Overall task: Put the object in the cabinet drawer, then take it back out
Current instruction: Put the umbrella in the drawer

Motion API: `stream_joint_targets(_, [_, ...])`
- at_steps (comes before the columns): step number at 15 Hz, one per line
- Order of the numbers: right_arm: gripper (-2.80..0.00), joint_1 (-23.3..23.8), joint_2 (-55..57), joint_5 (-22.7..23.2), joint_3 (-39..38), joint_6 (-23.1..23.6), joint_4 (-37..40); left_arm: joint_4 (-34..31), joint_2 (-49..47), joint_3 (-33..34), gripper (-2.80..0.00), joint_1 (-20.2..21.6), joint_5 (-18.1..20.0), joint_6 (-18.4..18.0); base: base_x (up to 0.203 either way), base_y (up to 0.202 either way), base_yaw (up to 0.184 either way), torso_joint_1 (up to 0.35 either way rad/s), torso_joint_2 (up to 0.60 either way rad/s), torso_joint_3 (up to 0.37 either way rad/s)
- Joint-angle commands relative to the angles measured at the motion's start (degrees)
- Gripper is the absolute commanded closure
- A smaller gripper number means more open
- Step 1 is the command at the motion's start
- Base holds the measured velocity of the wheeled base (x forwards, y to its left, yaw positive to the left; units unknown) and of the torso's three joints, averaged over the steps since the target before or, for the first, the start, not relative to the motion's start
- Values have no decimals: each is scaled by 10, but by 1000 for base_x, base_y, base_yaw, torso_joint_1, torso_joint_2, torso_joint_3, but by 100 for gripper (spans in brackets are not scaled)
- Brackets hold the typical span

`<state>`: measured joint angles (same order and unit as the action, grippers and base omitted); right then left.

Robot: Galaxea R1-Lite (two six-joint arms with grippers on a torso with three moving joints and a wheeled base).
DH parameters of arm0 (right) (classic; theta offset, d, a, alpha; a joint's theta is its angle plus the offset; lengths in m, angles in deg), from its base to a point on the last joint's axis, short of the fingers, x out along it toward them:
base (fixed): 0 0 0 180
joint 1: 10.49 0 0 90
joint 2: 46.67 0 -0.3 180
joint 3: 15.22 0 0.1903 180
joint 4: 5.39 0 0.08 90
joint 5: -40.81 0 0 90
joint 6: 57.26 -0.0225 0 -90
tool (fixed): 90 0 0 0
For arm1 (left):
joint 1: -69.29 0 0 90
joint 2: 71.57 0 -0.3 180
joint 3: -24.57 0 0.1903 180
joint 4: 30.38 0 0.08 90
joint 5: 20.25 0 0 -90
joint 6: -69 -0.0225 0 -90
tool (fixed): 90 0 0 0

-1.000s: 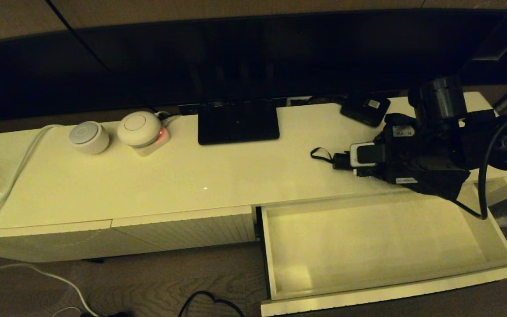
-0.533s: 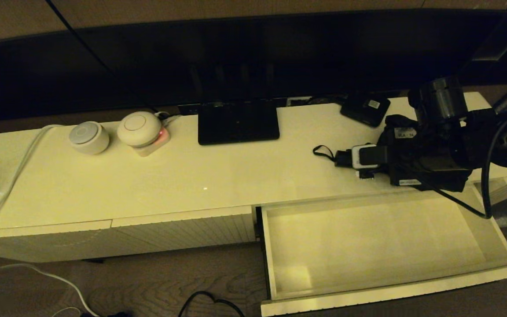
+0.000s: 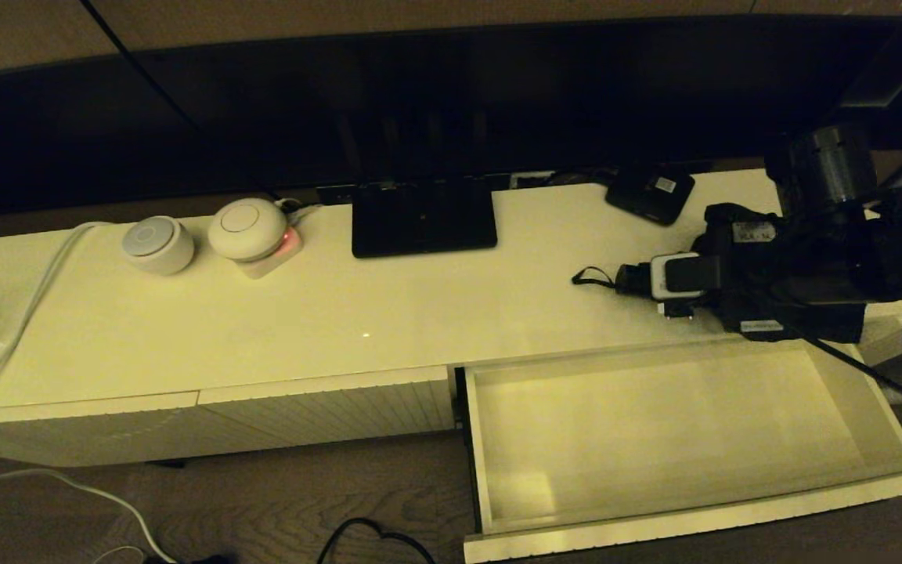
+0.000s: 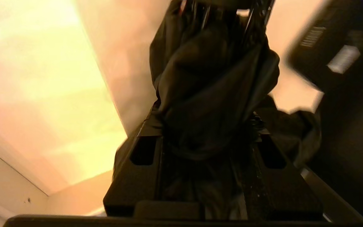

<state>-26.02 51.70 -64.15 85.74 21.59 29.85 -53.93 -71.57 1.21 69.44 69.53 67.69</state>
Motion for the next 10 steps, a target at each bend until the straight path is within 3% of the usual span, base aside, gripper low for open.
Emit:
stream_joint_targets(1, [0,-11,-53,-9,-16,4,8,0,0,2,0,0,0,0,0,0,0,0,0,0])
stream_joint_targets(5, [0,-41,-143,-21,-76,-5,45,0,0,2,0,0,0,0,0,0,0,0,0,0])
stream_joint_targets(10, [0,-94,-233,-49,-174,-62,73,0,0,2,0,0,0,0,0,0,0,0,0,0])
